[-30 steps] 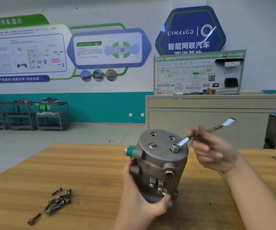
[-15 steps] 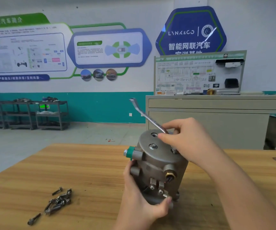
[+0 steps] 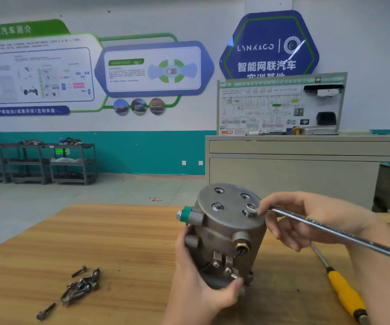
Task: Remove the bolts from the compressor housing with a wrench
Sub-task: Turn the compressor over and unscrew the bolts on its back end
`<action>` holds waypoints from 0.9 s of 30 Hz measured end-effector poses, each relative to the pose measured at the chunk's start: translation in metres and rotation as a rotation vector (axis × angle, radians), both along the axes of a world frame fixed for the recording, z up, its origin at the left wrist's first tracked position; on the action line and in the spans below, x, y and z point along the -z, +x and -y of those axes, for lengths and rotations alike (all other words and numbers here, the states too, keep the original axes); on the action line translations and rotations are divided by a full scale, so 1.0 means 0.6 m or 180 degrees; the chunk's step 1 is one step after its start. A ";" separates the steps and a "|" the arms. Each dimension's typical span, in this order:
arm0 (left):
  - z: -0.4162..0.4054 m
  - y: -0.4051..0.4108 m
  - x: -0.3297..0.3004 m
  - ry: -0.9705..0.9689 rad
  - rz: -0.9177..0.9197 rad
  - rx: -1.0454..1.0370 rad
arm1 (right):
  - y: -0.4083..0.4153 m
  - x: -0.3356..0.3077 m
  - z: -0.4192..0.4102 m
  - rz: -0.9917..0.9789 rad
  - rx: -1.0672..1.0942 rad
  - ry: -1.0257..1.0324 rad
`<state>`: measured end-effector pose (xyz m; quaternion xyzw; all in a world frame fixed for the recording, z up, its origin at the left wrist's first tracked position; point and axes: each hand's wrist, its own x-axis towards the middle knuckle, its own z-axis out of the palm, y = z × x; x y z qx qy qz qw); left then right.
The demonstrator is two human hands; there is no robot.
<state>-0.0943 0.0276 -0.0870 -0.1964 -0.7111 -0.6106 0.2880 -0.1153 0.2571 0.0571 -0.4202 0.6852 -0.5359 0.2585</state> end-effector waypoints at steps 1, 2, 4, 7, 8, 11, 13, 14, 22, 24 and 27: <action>-0.002 0.001 -0.002 -0.0009 0.0005 -0.0016 | -0.013 0.014 0.000 0.0233 -0.0326 -0.0311; -0.003 0.002 -0.003 0.0003 0.0008 -0.0021 | -0.023 0.026 0.001 0.0440 -0.0629 -0.0606; -0.003 0.004 -0.005 -0.0001 0.0039 -0.0021 | -0.036 0.041 0.006 0.0887 -0.0996 -0.1154; -0.001 0.009 -0.006 -0.0009 0.0115 -0.0012 | -0.050 0.051 0.011 0.1633 -0.0983 -0.1814; -0.001 0.011 -0.007 -0.0027 0.0124 -0.0034 | -0.051 0.048 0.014 0.1796 -0.0719 -0.1905; -0.003 0.012 -0.010 -0.0090 0.0146 -0.0023 | -0.038 0.020 0.023 0.1774 0.0753 -0.1889; -0.003 0.013 -0.010 -0.0090 0.0215 -0.0036 | -0.030 0.003 0.040 0.1808 0.1607 -0.1995; -0.002 0.013 -0.010 -0.0095 0.0251 -0.0038 | -0.028 -0.004 0.053 0.1674 0.1994 -0.2003; 0.001 0.051 -0.063 0.0670 -0.0353 -0.0276 | -0.009 -0.010 0.123 -0.1501 0.3613 -0.0514; 0.004 0.059 -0.091 0.0395 -0.0791 -0.0864 | -0.001 -0.012 0.139 -0.1588 0.3444 -0.0463; 0.010 0.059 -0.131 -0.0890 -0.0785 -0.1547 | 0.010 -0.009 0.164 -0.1843 0.3296 -0.0258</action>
